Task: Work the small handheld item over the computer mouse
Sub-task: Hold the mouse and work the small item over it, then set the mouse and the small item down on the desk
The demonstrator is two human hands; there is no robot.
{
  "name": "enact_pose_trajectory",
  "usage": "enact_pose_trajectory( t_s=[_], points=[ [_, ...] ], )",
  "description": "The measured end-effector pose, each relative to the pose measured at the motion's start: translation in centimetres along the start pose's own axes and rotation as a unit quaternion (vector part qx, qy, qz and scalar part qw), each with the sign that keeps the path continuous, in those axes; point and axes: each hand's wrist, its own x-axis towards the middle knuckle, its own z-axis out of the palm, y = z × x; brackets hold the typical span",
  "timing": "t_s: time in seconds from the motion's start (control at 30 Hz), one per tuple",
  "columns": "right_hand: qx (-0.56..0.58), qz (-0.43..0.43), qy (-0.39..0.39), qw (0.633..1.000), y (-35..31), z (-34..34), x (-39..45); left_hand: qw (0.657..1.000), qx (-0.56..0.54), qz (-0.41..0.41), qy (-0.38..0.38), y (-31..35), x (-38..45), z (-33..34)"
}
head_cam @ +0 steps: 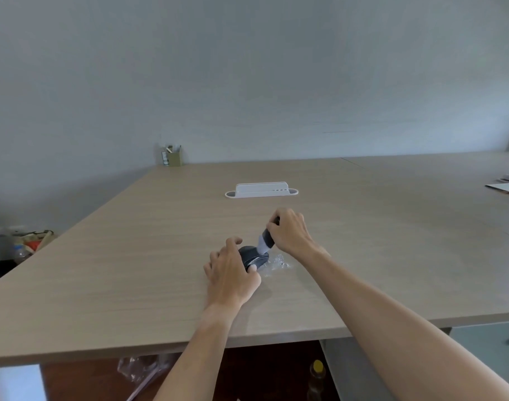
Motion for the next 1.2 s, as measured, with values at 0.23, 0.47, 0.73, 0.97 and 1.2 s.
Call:
enact_pose_trajectory(
  t_s=[0.23,0.47,0.73,0.97,1.2],
  points=[
    [0.131,0.002,-0.069,0.989,-0.2,-0.5,-1.2,0.999,0.038,0.006,0.002,0.0,0.0,0.1],
    [0.093,-0.004,0.026,0.995,1.2,-0.7,-1.1,1.0,0.0,0.019,-0.008,0.1,-0.5,-0.2],
    [0.068,-0.006,0.002,0.998,2.4,-0.3,-2.2,0.999,-0.03,0.008,0.025,0.1,-0.7,0.2],
    [0.109,0.0,0.017,0.994,2.4,-1.4,-2.7,0.999,-0.015,0.047,0.009,0.2,-0.8,-0.2],
    [0.06,-0.012,0.013,0.998,2.1,-0.2,-2.9,0.998,-0.034,0.044,-0.005,0.3,-0.9,-0.3]
  ],
)
